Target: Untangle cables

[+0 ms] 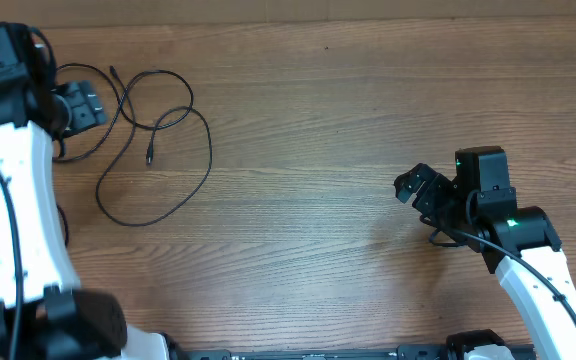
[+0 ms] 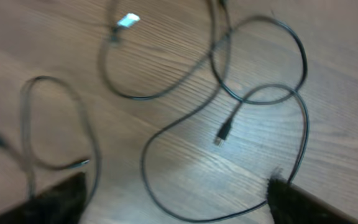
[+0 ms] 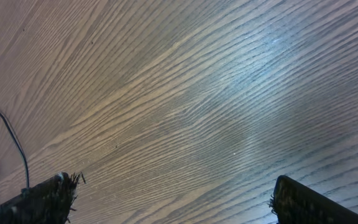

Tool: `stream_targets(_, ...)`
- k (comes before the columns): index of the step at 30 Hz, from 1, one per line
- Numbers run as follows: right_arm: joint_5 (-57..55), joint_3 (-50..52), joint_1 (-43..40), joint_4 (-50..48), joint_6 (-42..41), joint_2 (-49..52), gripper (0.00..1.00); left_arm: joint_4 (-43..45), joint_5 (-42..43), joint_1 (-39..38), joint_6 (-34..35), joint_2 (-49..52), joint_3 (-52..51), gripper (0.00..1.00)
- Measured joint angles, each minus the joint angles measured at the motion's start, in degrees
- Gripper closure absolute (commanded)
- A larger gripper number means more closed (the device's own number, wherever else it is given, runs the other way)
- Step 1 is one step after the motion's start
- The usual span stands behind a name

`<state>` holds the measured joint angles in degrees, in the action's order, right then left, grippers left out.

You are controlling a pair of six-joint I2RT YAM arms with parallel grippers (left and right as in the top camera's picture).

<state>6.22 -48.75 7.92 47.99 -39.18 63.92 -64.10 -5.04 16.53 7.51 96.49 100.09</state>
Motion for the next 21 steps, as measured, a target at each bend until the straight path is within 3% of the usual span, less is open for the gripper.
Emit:
stream_targets(10,-0.02,0.00,0.00,-0.02,-0.02,0.00,0.00,5.09,6.58,-1.73,-19.76,17.25,-0.04,0.04)
stream_targets(21,0.00,0.00,0.00,0.00,-0.02,0.00,0.00,14.78,3.26,-7.10,-24.04,28.46,-0.09,0.07)
